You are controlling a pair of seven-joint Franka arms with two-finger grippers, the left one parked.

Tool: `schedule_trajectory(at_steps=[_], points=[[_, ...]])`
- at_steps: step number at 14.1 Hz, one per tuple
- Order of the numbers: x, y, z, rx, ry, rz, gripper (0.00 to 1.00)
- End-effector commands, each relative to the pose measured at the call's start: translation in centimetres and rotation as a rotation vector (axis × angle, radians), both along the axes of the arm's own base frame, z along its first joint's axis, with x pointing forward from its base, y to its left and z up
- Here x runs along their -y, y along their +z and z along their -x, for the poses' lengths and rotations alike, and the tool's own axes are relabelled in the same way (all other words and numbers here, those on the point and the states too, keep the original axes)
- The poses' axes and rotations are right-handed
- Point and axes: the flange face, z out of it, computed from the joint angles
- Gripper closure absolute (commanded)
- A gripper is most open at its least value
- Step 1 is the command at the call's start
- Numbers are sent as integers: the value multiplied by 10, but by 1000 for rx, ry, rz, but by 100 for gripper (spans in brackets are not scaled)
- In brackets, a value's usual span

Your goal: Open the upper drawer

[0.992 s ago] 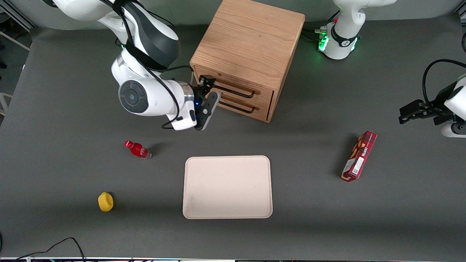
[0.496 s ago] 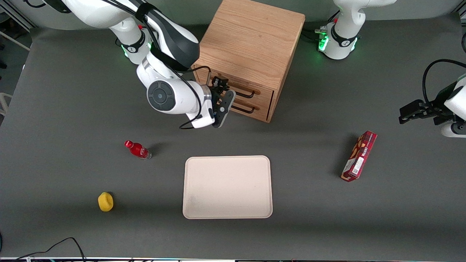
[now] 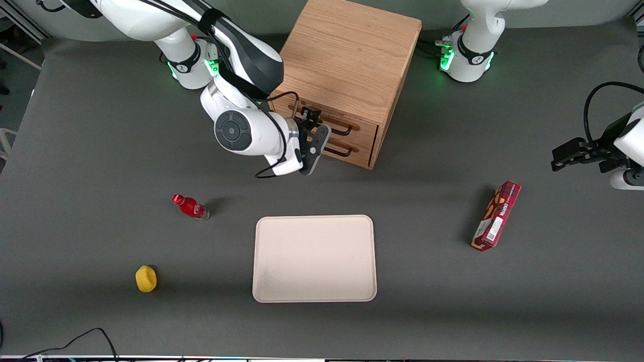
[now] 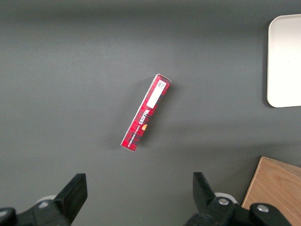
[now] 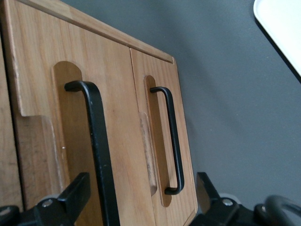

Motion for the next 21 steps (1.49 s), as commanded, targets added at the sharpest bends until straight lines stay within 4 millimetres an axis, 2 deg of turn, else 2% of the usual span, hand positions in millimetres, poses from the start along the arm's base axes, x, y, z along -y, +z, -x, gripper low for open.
schedule_trajectory(at_steps=[1,5,7,10,12,16,19,21], points=[[-8,-3,3,18,10,-3,0],[-14,-18,1,21,-1,-4,0],[-11,-31,-8,44,12,22,0],[3,-23,-38,65,-31,9,0],[11,-13,-52,68,-44,2,0],[25,-10,-76,79,-82,-8,0],[33,-21,-92,82,-102,-3,0],[35,-20,-98,87,-111,-9,0]])
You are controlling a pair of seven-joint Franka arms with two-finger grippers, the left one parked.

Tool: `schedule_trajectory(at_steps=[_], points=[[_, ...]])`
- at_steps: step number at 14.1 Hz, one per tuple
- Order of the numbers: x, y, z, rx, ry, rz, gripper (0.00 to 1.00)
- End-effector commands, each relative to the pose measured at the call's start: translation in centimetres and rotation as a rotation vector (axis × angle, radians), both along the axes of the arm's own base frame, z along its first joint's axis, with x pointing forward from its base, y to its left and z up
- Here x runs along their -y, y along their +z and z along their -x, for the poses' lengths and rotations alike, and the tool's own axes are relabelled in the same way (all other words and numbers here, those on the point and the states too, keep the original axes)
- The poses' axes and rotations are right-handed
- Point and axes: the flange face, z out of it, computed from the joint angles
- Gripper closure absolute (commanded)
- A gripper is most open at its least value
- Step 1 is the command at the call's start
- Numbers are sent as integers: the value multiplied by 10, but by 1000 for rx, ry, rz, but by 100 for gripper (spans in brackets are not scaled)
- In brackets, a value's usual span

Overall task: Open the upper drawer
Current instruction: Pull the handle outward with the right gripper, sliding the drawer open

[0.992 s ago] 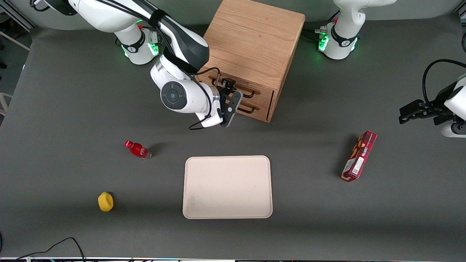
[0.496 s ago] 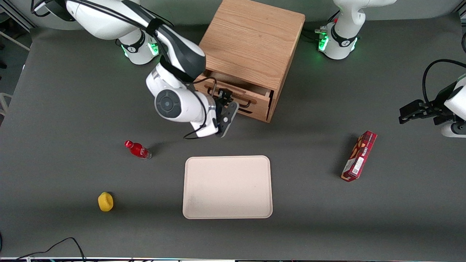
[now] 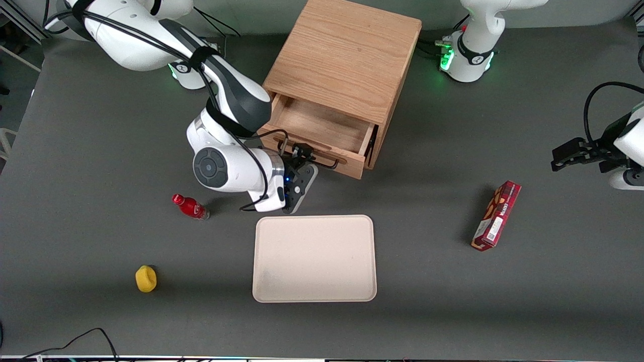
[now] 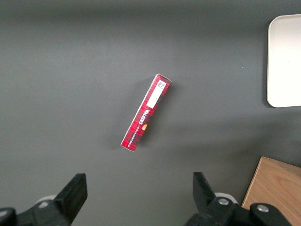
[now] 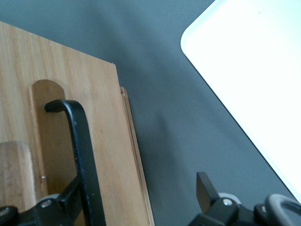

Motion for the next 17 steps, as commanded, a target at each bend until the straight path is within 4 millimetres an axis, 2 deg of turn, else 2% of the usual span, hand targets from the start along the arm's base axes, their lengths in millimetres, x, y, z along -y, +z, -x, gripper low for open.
schedule_trajectory(at_steps=[1,8,17], points=[[0,-1,-16,13,-6,2,0],[23,-5,-43,-16,-30,18,0],[44,3,-66,17,-73,20,0]])
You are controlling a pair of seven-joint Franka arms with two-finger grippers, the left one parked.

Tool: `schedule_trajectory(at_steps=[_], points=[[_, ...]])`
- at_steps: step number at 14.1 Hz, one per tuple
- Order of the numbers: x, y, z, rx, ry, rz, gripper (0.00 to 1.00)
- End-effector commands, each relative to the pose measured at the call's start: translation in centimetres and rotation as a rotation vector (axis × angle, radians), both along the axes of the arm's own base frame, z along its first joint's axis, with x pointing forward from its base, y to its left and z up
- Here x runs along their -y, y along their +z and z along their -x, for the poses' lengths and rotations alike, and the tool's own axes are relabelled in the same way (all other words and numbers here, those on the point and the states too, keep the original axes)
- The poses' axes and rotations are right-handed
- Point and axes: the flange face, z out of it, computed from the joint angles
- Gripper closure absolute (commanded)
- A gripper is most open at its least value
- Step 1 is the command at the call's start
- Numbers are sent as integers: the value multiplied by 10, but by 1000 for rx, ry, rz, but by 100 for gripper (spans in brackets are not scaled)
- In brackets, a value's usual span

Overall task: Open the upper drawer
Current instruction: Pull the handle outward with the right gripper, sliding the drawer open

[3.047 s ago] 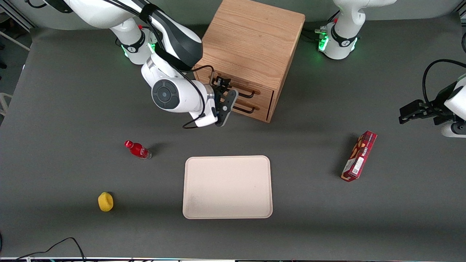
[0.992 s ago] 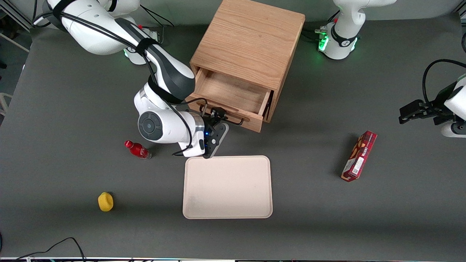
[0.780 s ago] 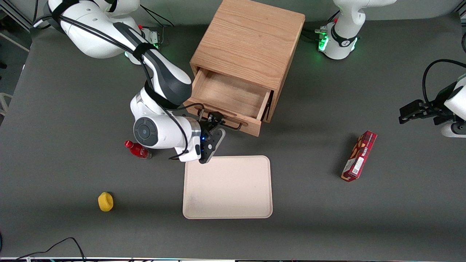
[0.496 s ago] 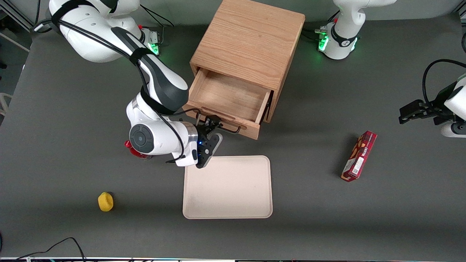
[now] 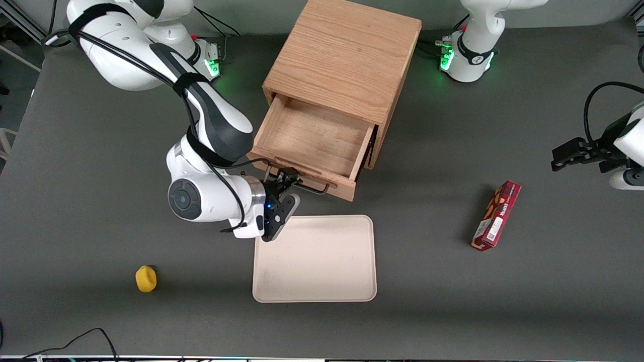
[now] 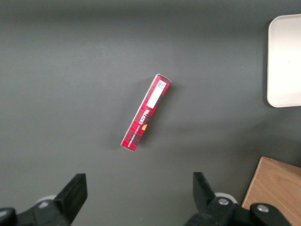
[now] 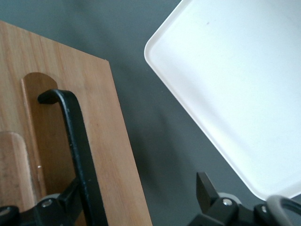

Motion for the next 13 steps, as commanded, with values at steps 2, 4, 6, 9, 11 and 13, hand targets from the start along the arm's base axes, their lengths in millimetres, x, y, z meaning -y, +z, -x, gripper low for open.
schedule_trajectory(at_steps=[2,4,6,9,11,13], points=[[15,1,-21,24,-23,16,0],[21,0,-29,32,-35,14,0],[28,-1,-36,40,-48,18,0],[36,6,-42,57,-62,19,0],[51,9,-49,59,-80,32,0],[60,14,-58,71,-96,33,0]])
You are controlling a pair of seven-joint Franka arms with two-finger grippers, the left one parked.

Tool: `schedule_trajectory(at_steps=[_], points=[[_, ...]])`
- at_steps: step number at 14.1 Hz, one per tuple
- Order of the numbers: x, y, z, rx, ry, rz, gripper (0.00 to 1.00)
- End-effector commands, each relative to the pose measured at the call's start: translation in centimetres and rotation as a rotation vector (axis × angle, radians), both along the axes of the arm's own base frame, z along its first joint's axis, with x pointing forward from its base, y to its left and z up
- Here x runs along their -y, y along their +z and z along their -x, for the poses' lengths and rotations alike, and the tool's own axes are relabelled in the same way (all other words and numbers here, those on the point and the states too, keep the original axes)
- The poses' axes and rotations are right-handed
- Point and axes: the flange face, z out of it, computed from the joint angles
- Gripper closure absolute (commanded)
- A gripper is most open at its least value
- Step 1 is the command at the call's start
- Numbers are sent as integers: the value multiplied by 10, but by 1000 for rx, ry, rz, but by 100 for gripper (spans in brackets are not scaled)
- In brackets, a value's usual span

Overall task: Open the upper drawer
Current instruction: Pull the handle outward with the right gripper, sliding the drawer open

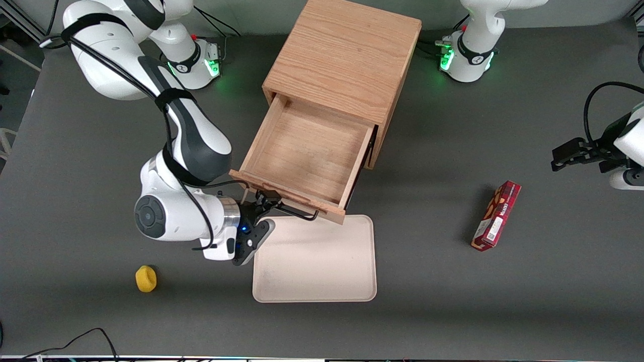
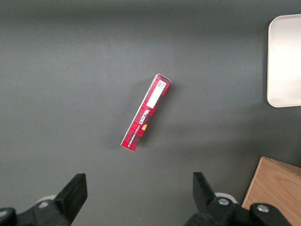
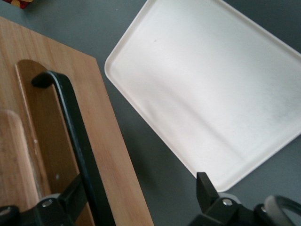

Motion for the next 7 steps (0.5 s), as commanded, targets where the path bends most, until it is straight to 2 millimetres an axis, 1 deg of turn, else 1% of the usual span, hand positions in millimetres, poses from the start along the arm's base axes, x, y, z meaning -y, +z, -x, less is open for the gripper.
schedule_trajectory(at_steps=[1,2,3,4,5,6,7], points=[[11,2,-15,14,-7,3,0],[17,2,-19,19,-17,9,0],[20,11,-23,37,-22,7,0],[20,23,-21,44,-10,10,0],[20,38,-18,53,-5,11,0],[18,79,-9,99,-4,9,0],[18,113,-1,143,-5,8,0]])
